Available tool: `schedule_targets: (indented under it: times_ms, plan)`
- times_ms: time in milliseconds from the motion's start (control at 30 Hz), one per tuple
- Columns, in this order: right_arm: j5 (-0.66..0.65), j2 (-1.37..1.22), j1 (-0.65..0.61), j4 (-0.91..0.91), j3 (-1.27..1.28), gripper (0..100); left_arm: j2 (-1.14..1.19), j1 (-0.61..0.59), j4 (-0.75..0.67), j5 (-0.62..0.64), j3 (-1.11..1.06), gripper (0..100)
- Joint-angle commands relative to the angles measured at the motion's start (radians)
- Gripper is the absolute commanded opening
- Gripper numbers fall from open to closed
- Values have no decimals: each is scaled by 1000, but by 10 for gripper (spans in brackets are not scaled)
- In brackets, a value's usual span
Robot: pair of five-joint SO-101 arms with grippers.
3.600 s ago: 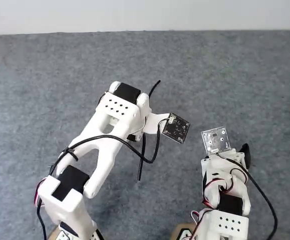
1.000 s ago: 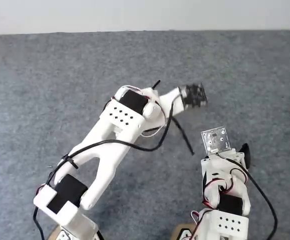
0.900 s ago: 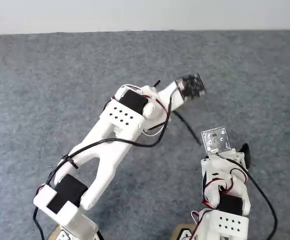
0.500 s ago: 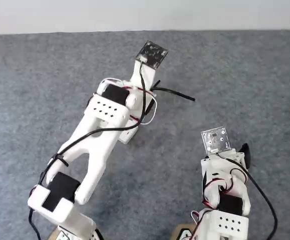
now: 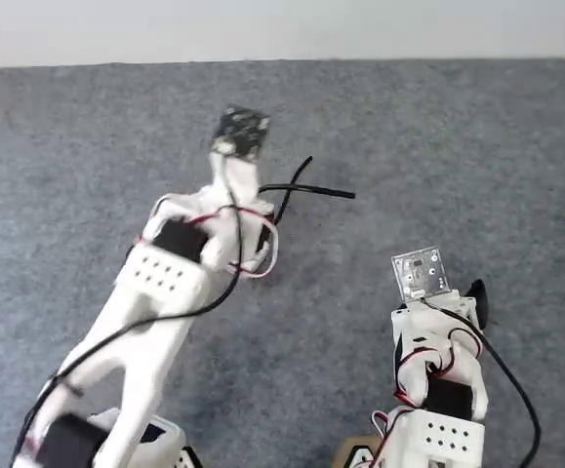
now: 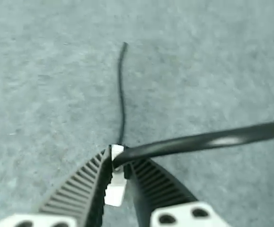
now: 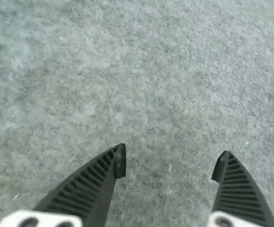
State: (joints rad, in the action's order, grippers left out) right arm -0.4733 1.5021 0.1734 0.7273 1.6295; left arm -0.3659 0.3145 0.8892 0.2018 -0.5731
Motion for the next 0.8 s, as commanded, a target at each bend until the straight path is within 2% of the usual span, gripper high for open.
schedule_targets:
  times_ms: [0,267,467,633,767]
  plan:
    - [-9,12,-12,-22,14,314,-160,-55,-124,20,-142,10]
    - [-9,12,-12,-22,15,314,-331,-43,-292,5,-441,10]
    - [-9,12,-12,-22,15,314,-358,103,-301,-143,-526,10]
    - [-9,12,-12,-22,15,314,-359,143,-391,-172,-598,11]
    - [-11,12,-12,-22,15,314,-359,143,-427,-345,-624,11]
